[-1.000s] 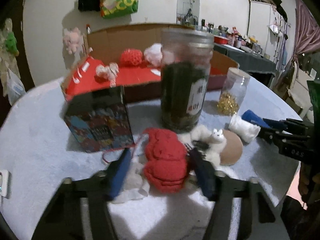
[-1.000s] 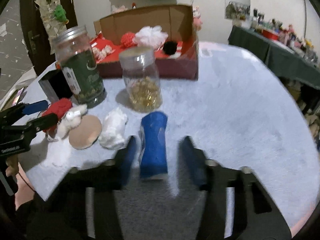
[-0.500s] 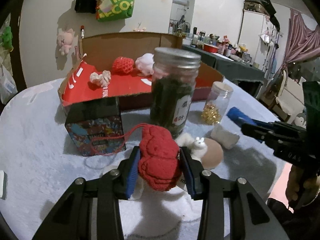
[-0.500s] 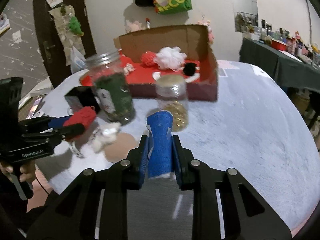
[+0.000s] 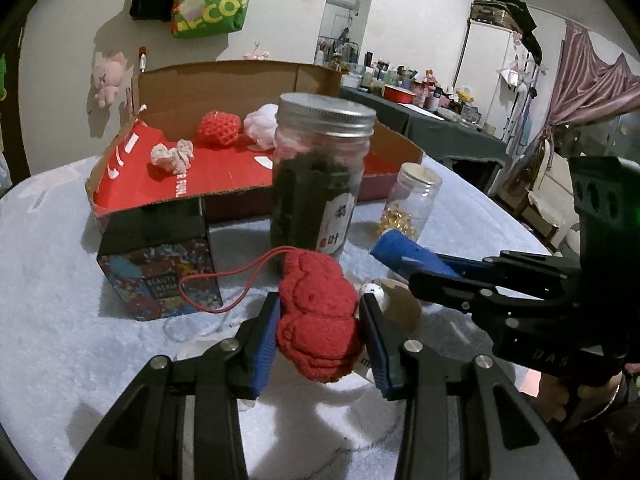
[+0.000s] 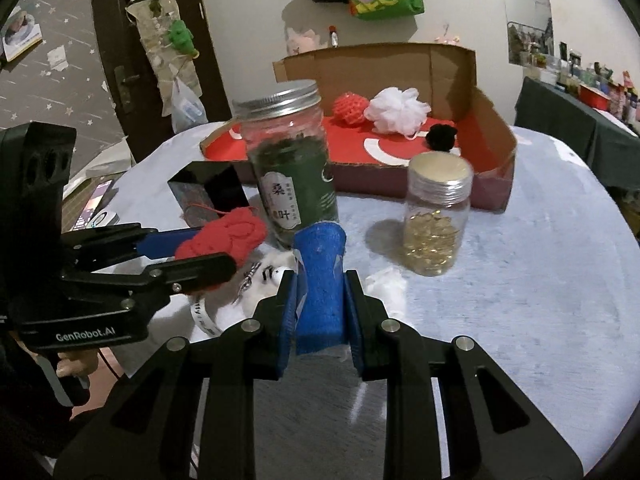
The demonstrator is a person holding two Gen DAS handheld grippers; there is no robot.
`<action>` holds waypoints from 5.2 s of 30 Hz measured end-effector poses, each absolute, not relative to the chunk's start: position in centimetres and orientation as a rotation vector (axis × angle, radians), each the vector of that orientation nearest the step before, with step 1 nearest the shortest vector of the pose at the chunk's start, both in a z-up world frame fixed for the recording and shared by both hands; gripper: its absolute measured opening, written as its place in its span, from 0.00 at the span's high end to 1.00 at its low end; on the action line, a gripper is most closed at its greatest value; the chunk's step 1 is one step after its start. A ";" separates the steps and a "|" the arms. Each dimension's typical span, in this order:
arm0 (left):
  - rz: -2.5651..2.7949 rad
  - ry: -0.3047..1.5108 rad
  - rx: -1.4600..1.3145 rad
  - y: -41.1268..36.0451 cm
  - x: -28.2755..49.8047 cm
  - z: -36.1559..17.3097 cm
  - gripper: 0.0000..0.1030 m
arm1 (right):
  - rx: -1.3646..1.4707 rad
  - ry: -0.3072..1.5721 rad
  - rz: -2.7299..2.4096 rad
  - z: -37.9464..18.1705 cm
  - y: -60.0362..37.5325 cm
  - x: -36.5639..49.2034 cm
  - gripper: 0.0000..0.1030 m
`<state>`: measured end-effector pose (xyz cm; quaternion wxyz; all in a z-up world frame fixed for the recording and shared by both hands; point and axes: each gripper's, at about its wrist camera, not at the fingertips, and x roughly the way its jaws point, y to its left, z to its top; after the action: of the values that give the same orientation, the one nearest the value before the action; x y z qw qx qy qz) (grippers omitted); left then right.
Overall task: Organize soft objects
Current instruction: 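Carry the red bunny and blue tube past the jars into the box, then lower the red bunny and open the left tool while the right tool releases the blue tube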
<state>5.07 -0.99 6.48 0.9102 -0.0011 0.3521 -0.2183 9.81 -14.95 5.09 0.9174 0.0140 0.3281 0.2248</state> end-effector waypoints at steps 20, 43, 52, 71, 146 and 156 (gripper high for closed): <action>-0.454 0.729 -0.016 -0.7 5.0 6.3 0.59 | 0.038 0.695 0.467 4.7 -14.9 10.0 0.79; -0.311 0.697 -0.070 8.6 3.0 7.7 0.59 | 0.118 0.717 0.374 4.8 -21.6 9.9 0.79; -0.318 0.669 -0.075 12.1 4.4 6.7 0.59 | 0.127 0.736 0.375 4.3 -23.9 11.2 0.79; -0.454 0.638 0.081 12.8 9.3 7.1 0.59 | -0.042 0.724 0.408 5.7 -25.0 15.7 0.79; -0.433 1.100 0.294 -1.2 33.5 6.5 0.57 | -0.264 1.147 0.405 5.3 -13.1 38.4 0.78; -0.437 1.082 0.262 -0.5 33.3 7.4 0.45 | -0.269 1.153 0.402 5.2 -12.3 38.4 0.77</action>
<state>33.31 -0.53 7.39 0.8265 0.1233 0.5093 -0.2056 38.41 -12.31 5.22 0.8108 -0.1258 0.5397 0.1882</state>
